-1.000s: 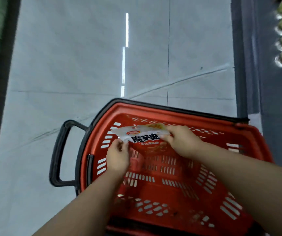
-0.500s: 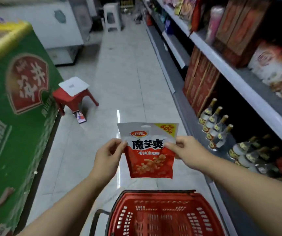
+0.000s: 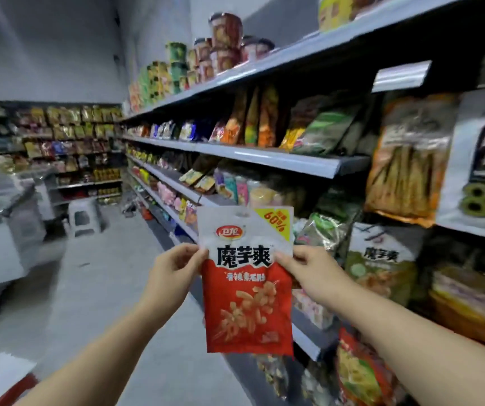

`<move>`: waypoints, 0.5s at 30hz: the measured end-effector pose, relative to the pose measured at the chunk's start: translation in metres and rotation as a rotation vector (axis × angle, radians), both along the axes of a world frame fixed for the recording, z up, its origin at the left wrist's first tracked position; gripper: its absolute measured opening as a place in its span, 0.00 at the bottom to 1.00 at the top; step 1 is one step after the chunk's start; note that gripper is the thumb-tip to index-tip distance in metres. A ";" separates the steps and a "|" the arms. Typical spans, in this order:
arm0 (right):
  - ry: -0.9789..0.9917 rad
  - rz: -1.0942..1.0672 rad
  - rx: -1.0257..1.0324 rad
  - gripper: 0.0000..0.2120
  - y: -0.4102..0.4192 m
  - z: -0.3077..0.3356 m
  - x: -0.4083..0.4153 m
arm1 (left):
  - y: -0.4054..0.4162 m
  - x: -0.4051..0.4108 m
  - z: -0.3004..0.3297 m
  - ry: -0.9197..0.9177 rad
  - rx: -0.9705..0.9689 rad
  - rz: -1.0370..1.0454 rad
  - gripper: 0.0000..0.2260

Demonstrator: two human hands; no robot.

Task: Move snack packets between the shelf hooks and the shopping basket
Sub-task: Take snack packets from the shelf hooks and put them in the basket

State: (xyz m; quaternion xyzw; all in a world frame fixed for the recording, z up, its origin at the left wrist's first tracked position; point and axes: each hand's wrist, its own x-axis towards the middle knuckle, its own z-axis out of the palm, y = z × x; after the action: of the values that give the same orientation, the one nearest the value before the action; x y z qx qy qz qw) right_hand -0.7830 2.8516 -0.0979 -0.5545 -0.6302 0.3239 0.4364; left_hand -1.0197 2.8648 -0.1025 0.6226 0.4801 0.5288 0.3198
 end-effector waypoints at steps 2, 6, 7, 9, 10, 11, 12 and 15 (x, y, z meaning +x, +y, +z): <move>-0.007 -0.099 0.050 0.31 -0.021 0.032 0.036 | 0.003 0.037 0.034 -0.008 0.033 -0.124 0.07; 0.003 -0.350 0.122 0.17 -0.076 0.082 0.114 | -0.005 0.127 0.085 -0.020 0.071 -0.374 0.07; -0.014 -0.416 0.126 0.18 -0.092 0.091 0.132 | -0.009 0.152 0.094 -0.023 0.074 -0.427 0.07; -0.064 -0.532 0.154 0.19 -0.123 0.106 0.170 | -0.021 0.200 0.108 -0.050 0.072 -0.519 0.07; -0.080 -0.588 0.172 0.19 -0.140 0.114 0.187 | -0.028 0.224 0.115 -0.071 0.069 -0.562 0.07; -0.087 -0.647 0.175 0.19 -0.159 0.121 0.203 | -0.037 0.247 0.121 -0.087 0.069 -0.605 0.07; -0.091 -0.704 0.188 0.18 -0.177 0.129 0.218 | -0.046 0.270 0.127 -0.092 0.073 -0.649 0.07; -0.112 -0.827 0.206 0.20 -0.233 0.140 0.253 | -0.076 0.330 0.140 -0.078 0.076 -0.757 0.07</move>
State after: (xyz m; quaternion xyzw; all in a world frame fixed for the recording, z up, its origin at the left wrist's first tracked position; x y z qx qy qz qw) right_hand -0.5297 2.6191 0.0421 -0.7310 -0.4066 0.0264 0.5475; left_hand -0.6892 2.7887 0.0371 0.7467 0.1837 0.4141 0.4871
